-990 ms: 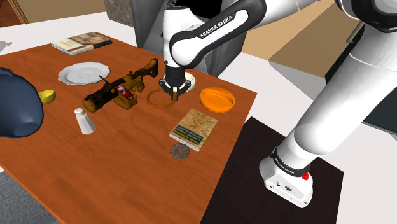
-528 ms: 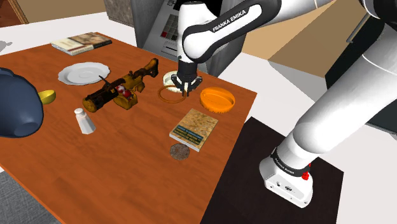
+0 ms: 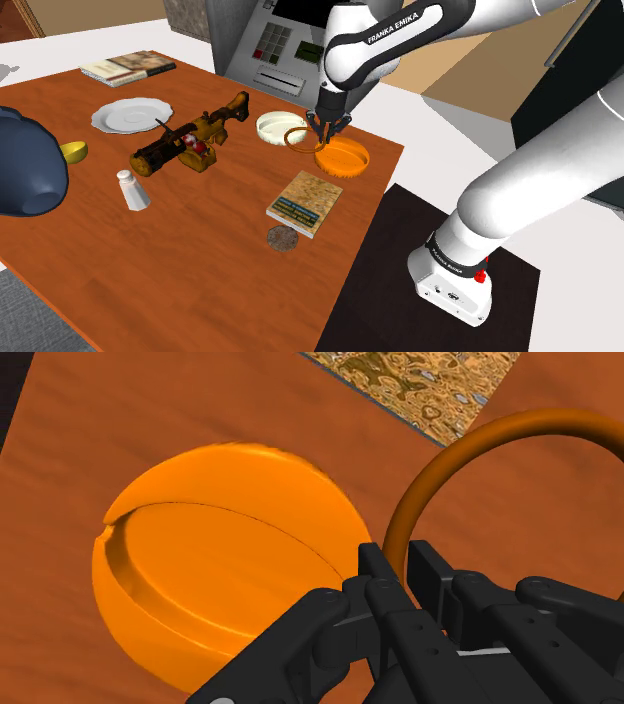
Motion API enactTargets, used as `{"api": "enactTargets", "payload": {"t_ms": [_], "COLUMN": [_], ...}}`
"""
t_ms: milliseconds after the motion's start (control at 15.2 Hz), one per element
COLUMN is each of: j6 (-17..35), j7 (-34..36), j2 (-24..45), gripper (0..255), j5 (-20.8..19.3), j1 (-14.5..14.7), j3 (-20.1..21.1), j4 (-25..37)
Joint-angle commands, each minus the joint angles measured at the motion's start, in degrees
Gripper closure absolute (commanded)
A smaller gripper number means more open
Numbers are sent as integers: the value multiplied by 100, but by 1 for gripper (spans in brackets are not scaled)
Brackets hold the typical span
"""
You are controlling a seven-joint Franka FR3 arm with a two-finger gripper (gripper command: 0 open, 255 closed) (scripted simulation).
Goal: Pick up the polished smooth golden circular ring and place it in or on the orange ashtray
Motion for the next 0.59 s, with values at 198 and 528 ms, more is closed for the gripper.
{"api": "enactTargets", "payload": {"t_ms": [198,528], "j6": [-53,-112], "j7": [-765,-1512], "j2": [-412,-644], "gripper": [255,255], "j5": [-62,-245], "j1": [-299,-654], "j3": [-494,-1022], "j4": [-375,-559]}}
